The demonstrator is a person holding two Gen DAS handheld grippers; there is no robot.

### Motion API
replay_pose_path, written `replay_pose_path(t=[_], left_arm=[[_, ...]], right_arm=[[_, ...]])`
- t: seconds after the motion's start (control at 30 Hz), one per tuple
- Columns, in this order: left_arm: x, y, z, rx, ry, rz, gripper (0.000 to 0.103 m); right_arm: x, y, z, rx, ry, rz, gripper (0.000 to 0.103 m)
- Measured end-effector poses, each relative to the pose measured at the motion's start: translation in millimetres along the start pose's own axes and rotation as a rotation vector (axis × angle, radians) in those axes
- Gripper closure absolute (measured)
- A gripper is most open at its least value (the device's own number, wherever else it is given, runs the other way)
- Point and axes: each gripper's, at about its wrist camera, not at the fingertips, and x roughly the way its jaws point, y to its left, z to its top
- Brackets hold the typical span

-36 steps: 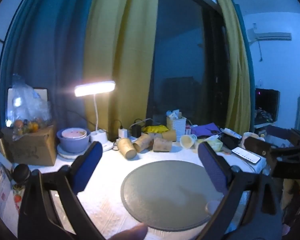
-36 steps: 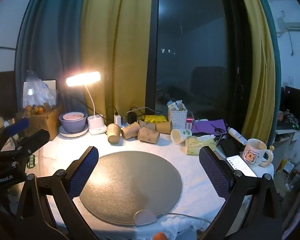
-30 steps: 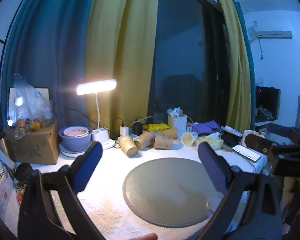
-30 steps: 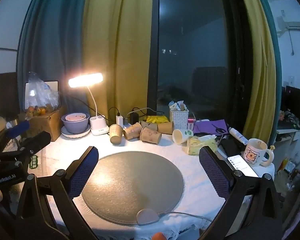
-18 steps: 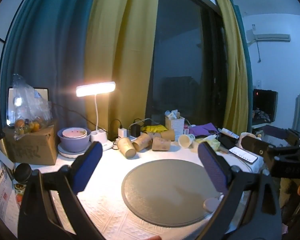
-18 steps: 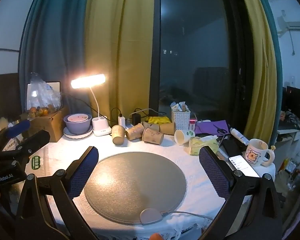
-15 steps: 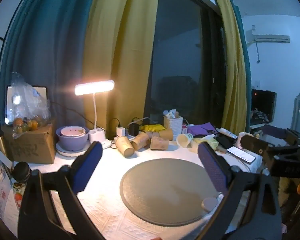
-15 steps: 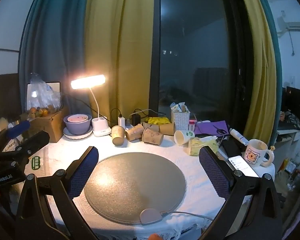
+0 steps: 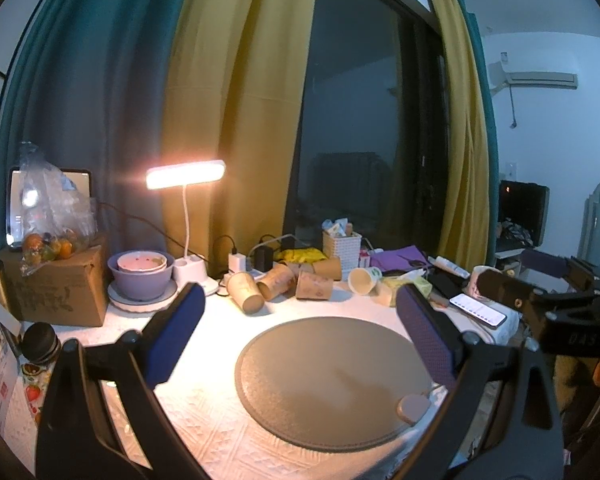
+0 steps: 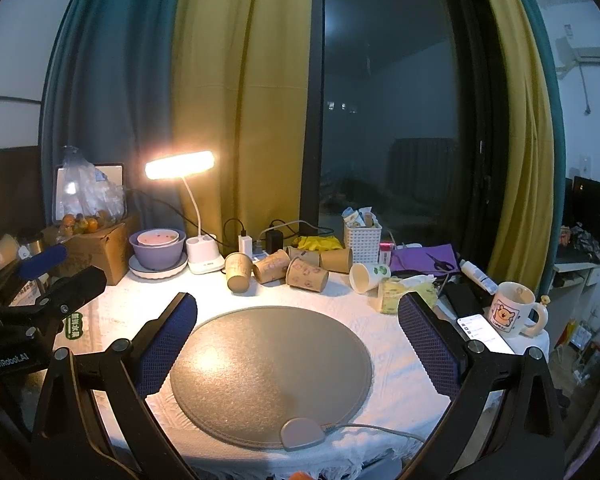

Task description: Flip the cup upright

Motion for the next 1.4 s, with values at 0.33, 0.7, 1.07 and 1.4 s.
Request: replay_pose_path(t=[0.33,0.7,1.07,1.4], left_arm=[[-3.2,5.1,0.2,-0.011,0.004,-0.003,0.006],[-4.3,8.3,-1.6,-0.025,0.006,0.002,0.006],[-6.0,7.4,-2.9,-0.028,0.007,0.005,0.006],[-5.2,8.5,-3.0,-0.031,0.01,0.001,0.006]], right_arm=[[-1.2,8.8,-3.4,-0.024,-0.006,0.016,0.0],[-0.1,11.6,-4.7,-0.017,-0.002,0.052,0.0],[1.8,19.0,-8.1,-0.04,0.01,0.045,0.0],[3.2,17.9,-8.3,-0.037,0.013,0.043,0.0]])
